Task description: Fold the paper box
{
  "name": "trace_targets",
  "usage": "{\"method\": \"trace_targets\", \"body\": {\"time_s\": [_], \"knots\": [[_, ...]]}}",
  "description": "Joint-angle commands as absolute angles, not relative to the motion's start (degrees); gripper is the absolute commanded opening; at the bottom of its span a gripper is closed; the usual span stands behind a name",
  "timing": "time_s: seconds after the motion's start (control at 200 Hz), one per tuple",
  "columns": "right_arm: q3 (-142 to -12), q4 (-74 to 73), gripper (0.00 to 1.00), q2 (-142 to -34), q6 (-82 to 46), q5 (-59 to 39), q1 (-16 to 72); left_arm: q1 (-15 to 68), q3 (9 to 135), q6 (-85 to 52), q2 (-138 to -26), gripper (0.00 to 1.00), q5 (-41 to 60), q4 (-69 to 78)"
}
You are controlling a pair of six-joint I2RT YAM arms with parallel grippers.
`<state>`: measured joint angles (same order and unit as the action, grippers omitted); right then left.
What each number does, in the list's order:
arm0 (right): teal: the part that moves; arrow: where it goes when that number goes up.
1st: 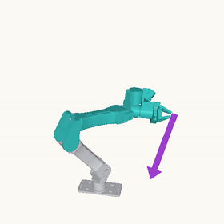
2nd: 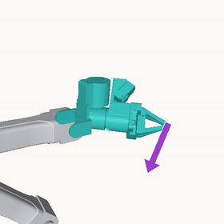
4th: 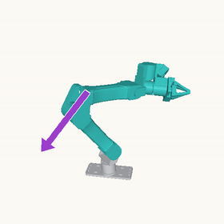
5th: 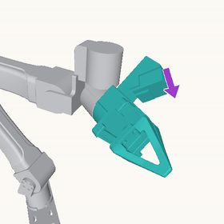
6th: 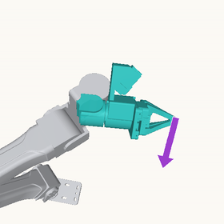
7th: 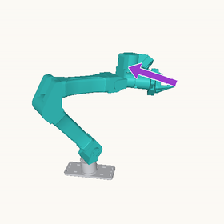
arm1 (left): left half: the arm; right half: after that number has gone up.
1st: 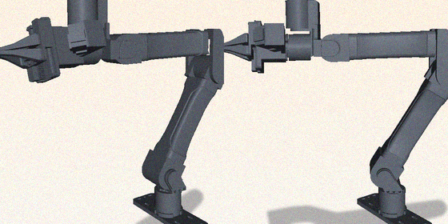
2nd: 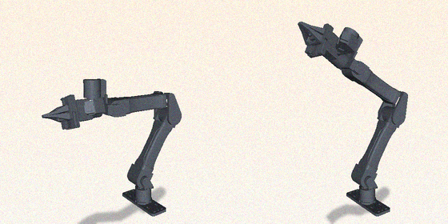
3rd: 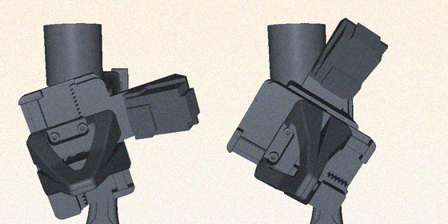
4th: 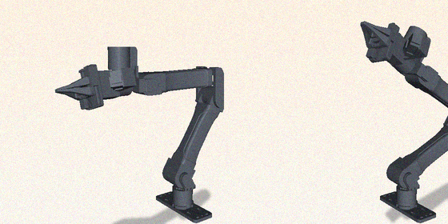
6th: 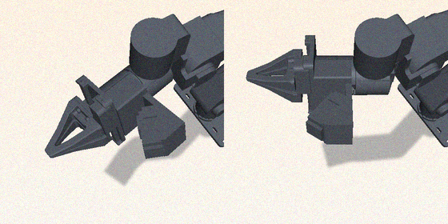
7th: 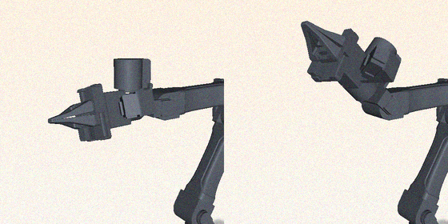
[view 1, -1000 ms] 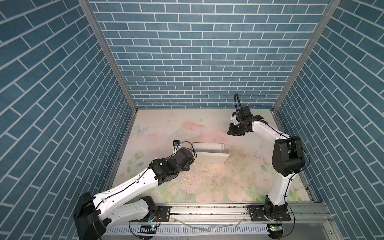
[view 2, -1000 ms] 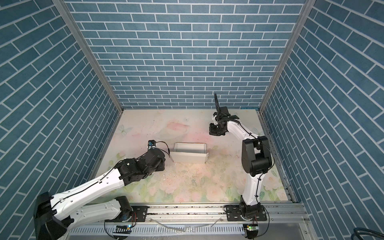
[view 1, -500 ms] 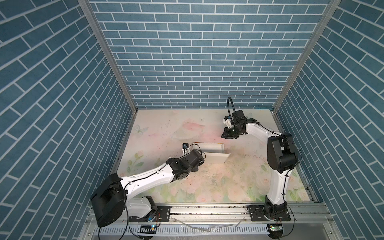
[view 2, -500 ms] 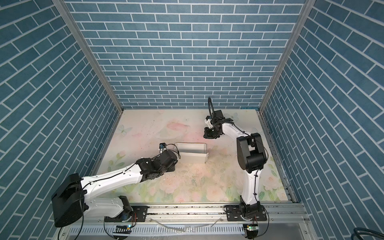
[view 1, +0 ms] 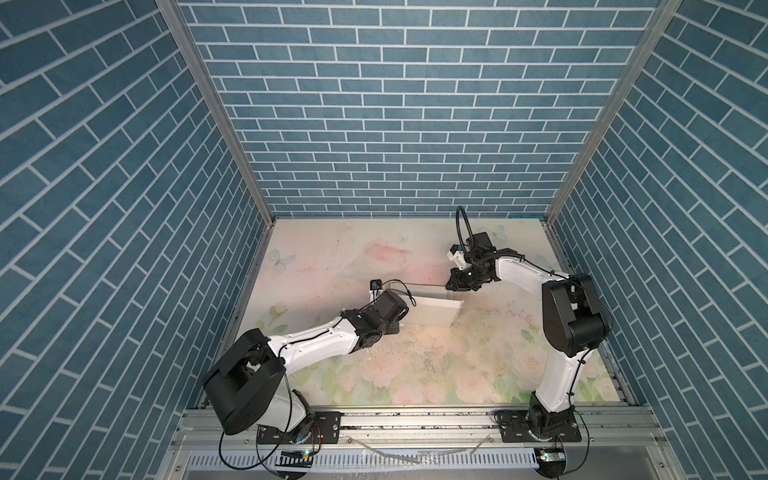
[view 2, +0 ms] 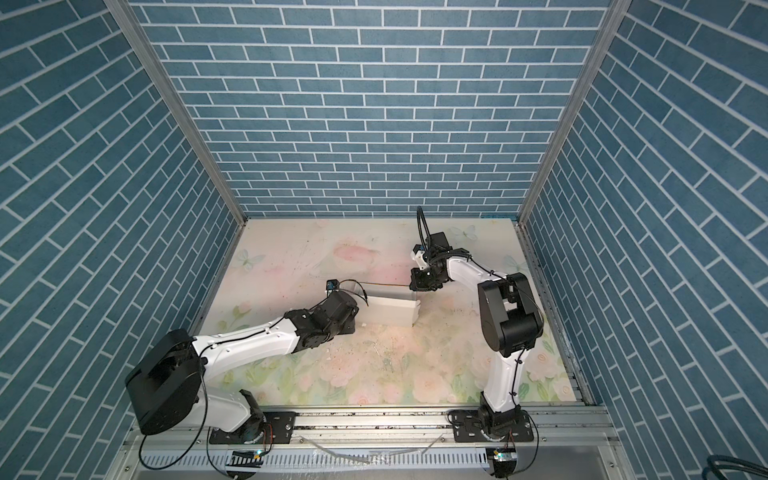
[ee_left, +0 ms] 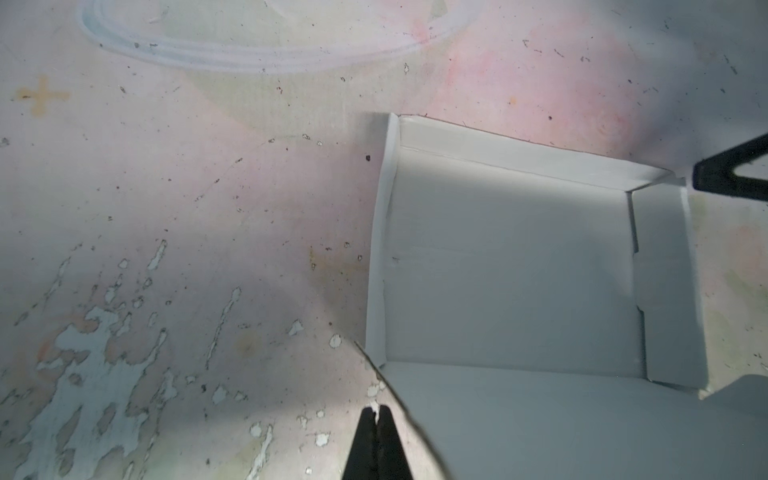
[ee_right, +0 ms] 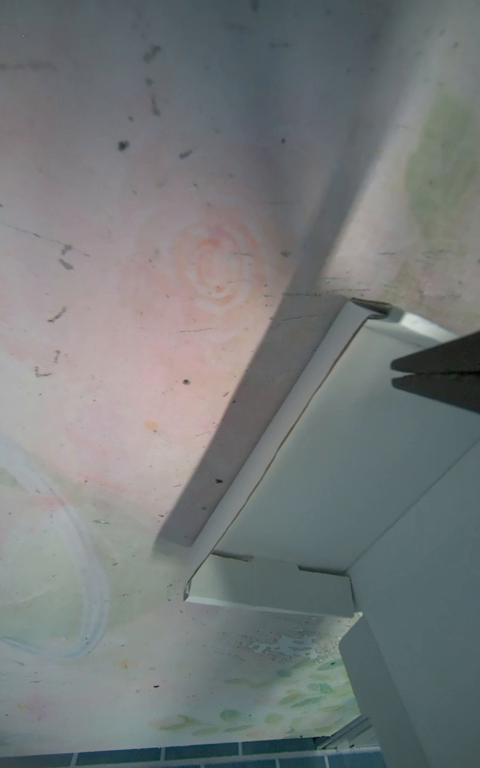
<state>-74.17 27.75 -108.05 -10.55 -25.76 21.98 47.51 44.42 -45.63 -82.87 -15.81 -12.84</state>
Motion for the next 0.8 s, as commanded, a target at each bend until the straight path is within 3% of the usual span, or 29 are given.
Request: {"method": "trace_targets", "body": {"time_s": [0.0,0.46,0.795], "knots": [[-70.4,26.8,0.04,-104.1,-10.8,-24.9,22.5,45.9,45.8,-43.0,-84.0,0.04,-15.5,-11.0],[-56.4,22.5,0.03,-90.7,-18.4,-21.1,25.7,41.9,50.7,-40.3,-89.7,0.04,-14.8,-7.8],[-53.4,23.5,0.02,-82.5,-25.0,-17.0,32.2,40.0,57.8,-37.9,-94.8,0.04,-13.0,-7.2]]}}
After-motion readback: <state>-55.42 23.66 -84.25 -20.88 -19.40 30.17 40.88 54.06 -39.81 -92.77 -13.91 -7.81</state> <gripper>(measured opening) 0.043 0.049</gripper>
